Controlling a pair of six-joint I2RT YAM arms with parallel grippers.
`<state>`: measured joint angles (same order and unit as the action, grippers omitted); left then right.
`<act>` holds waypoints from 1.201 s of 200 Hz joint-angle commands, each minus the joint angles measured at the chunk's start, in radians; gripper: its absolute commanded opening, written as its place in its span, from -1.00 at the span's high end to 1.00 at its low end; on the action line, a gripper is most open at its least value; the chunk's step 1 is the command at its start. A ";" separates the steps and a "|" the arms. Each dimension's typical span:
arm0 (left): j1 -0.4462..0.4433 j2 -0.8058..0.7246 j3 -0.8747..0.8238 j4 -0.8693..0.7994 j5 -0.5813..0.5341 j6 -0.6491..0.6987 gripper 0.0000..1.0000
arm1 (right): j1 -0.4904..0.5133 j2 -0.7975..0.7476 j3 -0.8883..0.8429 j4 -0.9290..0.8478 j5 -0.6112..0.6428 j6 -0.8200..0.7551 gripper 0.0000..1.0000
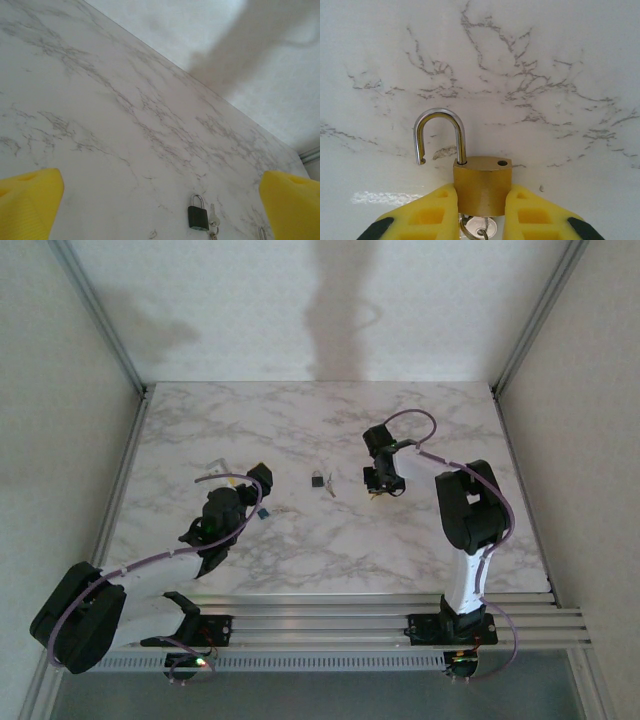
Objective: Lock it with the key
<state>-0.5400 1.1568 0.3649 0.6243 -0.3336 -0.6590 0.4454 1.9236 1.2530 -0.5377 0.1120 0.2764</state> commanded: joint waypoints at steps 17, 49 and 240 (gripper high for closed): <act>-0.006 0.002 0.022 -0.010 0.016 0.001 -0.99 | 0.035 -0.021 -0.046 -0.033 -0.055 0.017 0.75; -0.005 0.001 0.024 -0.012 0.018 0.001 -0.99 | 0.050 -0.048 -0.071 -0.018 -0.070 0.013 0.74; -0.006 0.030 0.035 -0.011 0.067 -0.011 -0.99 | 0.107 -0.138 -0.139 0.025 -0.166 -0.008 0.76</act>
<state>-0.5400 1.1713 0.3691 0.6243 -0.2939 -0.6594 0.5320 1.8256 1.1320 -0.5098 -0.0010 0.2756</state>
